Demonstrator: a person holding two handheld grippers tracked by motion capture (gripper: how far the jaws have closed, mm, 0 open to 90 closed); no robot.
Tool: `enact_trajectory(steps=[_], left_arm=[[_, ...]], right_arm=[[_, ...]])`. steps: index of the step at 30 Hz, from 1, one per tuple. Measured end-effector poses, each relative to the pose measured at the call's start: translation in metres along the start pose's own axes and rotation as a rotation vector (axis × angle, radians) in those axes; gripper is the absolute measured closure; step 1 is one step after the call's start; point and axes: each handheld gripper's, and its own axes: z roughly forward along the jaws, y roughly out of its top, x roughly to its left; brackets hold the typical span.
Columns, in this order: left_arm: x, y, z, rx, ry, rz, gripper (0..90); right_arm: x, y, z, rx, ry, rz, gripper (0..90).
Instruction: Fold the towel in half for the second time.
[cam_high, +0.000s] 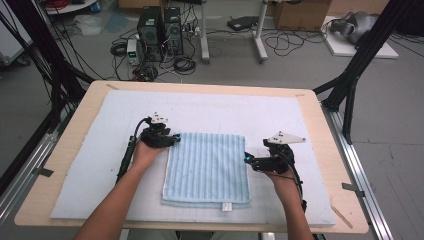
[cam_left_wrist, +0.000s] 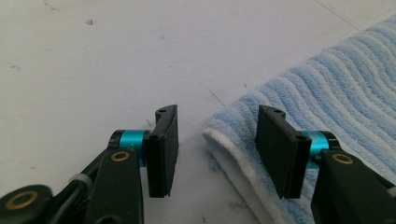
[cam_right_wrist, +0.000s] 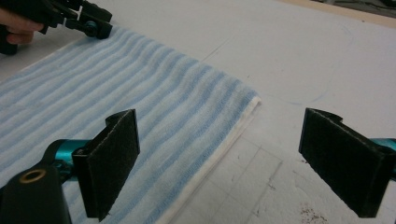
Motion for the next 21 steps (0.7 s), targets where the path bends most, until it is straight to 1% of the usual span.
enact_trajectory(steps=[2,4,5,6,8,9,10,11,13,14,15,16,19,20,21], left_arm=[[0.001,0.000,0.000,0.002,-0.003,0.006,50.5],[0.001,-0.001,0.000,-0.004,-0.006,0.004,51.6],[0.002,-0.001,0.000,-0.006,-0.005,0.000,53.2],[0.002,-0.001,0.000,-0.012,-0.003,-0.011,54.7],[0.002,-0.001,0.000,-0.009,-0.002,-0.003,56.9],[0.001,-0.001,0.000,-0.007,-0.001,0.002,58.0],[0.001,-0.001,0.000,-0.011,-0.012,0.005,59.8],[0.000,-0.001,0.000,-0.013,-0.024,0.015,64.0],[-0.001,-0.001,0.000,-0.011,-0.041,0.051,72.5],[-0.003,-0.001,0.000,-0.012,-0.048,0.059,76.1],[-0.003,-0.001,0.000,-0.012,-0.053,0.066,79.1],[-0.003,-0.001,0.000,-0.012,-0.052,0.071,80.7],[-0.004,-0.002,0.000,-0.013,-0.057,0.070,83.5],[-0.003,-0.002,0.000,-0.012,-0.061,0.067,83.9],[-0.003,-0.002,0.000,-0.015,-0.066,0.061,84.2]], right_arm=[[-0.002,0.000,0.005,0.009,-0.001,-0.001,11.6],[-0.004,0.002,0.012,0.029,-0.004,0.013,11.6],[-0.006,0.003,0.016,0.034,-0.010,0.021,11.6],[-0.009,0.004,0.020,0.038,-0.028,0.025,11.6],[-0.014,0.008,0.028,0.052,-0.058,0.055,11.6],[-0.016,0.010,0.032,0.058,-0.063,0.056,11.6],[-0.018,0.012,0.037,0.073,-0.069,0.064,11.6],[-0.020,0.015,0.043,0.090,-0.070,0.059,12.1],[-0.023,0.020,0.055,0.127,-0.070,0.049,19.4],[-0.024,0.022,0.060,0.127,-0.066,0.038,23.7],[-0.025,0.025,0.066,0.134,-0.065,0.037,29.2],[-0.026,0.026,0.069,0.142,-0.070,0.030,32.1],[-0.028,0.028,0.083,0.168,-0.059,0.044,40.7],[-0.028,0.028,0.088,0.176,-0.059,0.030,45.2],[-0.028,0.027,0.091,0.187,-0.043,0.028,47.8]])
